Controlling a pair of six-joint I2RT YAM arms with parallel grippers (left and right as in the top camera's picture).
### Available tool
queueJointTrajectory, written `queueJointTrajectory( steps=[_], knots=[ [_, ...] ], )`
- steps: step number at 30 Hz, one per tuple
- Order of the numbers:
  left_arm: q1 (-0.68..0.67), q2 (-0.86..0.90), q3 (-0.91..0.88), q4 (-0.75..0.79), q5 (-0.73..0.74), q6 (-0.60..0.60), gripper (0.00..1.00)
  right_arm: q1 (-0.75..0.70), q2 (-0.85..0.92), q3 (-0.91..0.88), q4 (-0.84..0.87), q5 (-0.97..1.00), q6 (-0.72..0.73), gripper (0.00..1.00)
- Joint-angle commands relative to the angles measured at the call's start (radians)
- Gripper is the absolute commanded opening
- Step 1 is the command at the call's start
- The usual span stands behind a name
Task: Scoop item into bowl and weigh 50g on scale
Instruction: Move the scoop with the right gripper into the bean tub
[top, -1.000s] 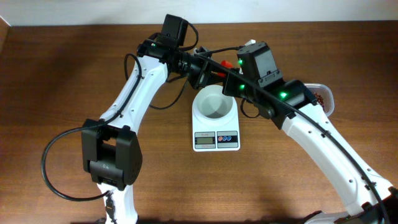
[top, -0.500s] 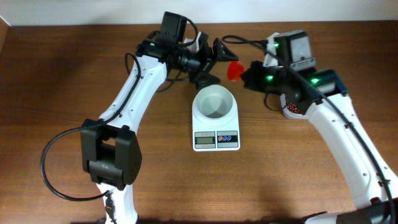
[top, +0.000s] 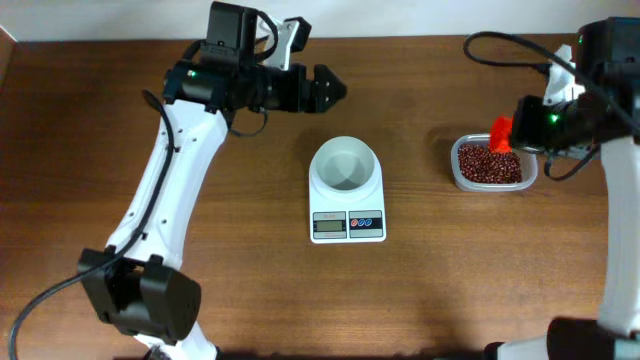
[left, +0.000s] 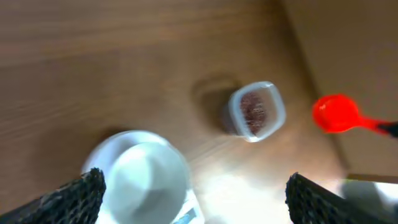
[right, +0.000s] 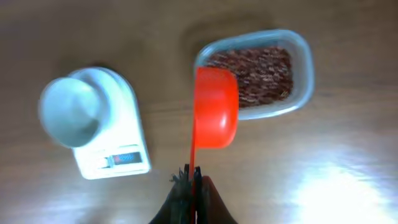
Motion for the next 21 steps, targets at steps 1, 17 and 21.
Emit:
queueJointTrajectory(
  steps=[1,17,21],
  knots=[
    [0.002,-0.027,0.011,-0.037,-0.126,0.091,1.00,-0.045,0.111,0.009,-0.002,0.071,-0.089,0.04],
    [0.002,-0.027,0.004,-0.100,-0.129,0.091,0.98,-0.091,0.398,0.006,0.040,0.086,-0.202,0.04],
    [0.002,-0.027,0.004,-0.100,-0.129,0.091,0.98,-0.091,0.435,0.002,0.044,0.094,-0.202,0.12]
  ],
)
